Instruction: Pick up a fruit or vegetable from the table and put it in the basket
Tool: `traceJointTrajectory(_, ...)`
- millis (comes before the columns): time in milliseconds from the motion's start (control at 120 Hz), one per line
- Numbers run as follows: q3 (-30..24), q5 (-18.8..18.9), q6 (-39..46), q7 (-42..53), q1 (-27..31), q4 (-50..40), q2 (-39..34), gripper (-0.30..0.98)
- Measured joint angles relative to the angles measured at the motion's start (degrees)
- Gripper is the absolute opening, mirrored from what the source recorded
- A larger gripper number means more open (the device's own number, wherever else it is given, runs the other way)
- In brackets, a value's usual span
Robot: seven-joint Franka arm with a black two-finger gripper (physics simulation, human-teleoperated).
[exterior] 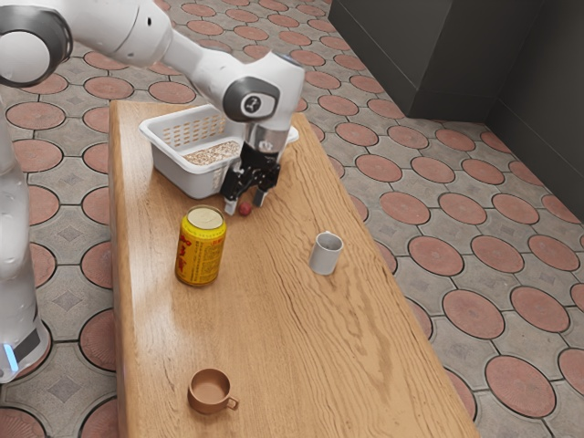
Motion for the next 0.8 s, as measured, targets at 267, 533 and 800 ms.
traceJointTrajectory(267,0.1,-0.9,2.4,-0.2,-0.1,-1.2,-0.2,0.69)
traceJointTrajectory(533,0.1,-1.0,3.1,-0.2,-0.1,-1.2,-0.2,0.69)
traceJointTrajectory(800,0.2,-1.0,3.3,-0.2,0.2,-1.2,-0.3,0.69)
